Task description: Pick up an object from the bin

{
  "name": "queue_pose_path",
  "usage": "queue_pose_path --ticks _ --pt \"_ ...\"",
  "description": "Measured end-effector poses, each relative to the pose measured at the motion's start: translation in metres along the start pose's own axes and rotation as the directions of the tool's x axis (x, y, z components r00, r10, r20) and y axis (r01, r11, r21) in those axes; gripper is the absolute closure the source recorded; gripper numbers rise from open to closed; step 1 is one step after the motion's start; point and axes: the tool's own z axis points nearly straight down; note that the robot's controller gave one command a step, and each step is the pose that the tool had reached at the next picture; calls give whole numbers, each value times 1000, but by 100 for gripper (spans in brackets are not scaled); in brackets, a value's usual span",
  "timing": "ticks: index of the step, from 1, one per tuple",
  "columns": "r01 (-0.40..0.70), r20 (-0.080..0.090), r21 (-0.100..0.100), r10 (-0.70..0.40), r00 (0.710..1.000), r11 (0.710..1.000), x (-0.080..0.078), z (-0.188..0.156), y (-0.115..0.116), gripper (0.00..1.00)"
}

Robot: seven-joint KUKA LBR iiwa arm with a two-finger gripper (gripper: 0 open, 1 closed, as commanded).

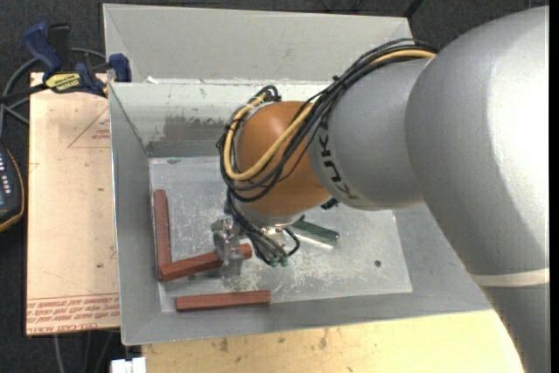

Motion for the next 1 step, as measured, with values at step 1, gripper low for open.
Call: queue_pose_path --ticks 1 --pt "0 0 0 0 1000 1000 0 0 0 100"
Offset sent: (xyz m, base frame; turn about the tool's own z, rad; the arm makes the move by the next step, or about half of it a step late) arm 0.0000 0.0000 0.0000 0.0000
